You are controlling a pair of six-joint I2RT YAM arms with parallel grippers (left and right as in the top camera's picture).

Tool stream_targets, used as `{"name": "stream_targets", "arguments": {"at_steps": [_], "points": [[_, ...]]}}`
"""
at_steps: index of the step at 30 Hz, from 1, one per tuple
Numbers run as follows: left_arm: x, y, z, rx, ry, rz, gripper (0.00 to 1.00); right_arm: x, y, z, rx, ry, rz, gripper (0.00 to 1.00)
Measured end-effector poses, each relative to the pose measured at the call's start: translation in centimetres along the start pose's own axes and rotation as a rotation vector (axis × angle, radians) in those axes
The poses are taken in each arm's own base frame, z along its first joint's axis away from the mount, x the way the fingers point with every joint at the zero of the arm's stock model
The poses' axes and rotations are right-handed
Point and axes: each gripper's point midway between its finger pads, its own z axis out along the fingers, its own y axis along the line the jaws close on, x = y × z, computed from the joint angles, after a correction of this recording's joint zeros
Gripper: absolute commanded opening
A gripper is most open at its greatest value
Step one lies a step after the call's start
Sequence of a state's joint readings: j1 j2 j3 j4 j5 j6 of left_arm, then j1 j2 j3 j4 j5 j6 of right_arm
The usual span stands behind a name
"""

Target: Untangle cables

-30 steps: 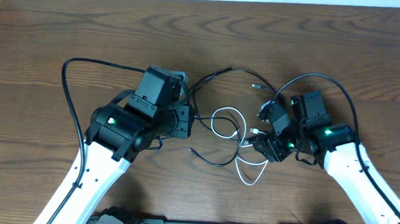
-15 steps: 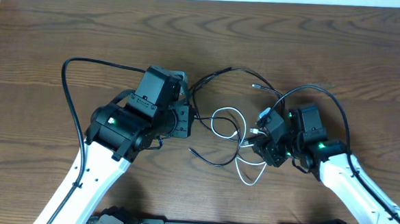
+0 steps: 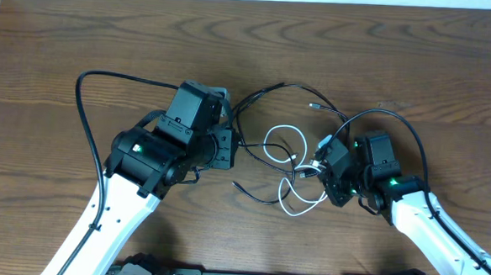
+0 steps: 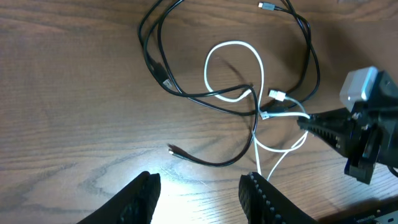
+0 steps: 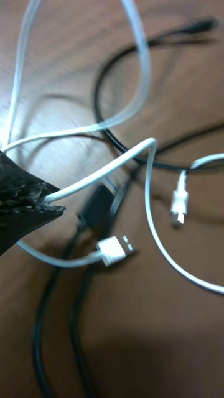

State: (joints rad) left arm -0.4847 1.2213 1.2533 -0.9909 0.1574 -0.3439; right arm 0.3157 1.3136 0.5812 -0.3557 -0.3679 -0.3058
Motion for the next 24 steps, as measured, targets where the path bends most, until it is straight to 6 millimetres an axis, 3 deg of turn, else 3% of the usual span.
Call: {"name": "stream_targets", "arguments": {"at_steps": [7,11,15,18,21,24], "points": [[0.0,0.0,0.0,0.0,0.001,0.0,0.47,-2.4,-3.4,-0.7,0.175,-0.089,0.118,0.01],[0.1,0.1,0.0,-0.002,0.005,-0.001,0.47,-5.8,-6.5,-3.8,0.306,-0.191,0.174,0.01],[0.2,0.1,0.0,-0.004,0.009,-0.001,0.47,-12.2,-10.5,-11.7,0.486,-0.412,0.209,0.01],[0.3,0.1,0.0,-0.005,0.01,-0.002,0.47,-15.2,-12.9,-18.7,0.624,-0.563,0.236,0.01],[0.4,0.2,0.2,-0.007,0.015,-0.002,0.47,-15.8,-15.5,-25.3,0.775,-0.67,0.286,0.01],[0.7,0.4,0.4,-0.011,0.025,-0.003,0.47,-14.0,-17.8,-28.1,0.884,-0.677,0.354,0.01]]}}
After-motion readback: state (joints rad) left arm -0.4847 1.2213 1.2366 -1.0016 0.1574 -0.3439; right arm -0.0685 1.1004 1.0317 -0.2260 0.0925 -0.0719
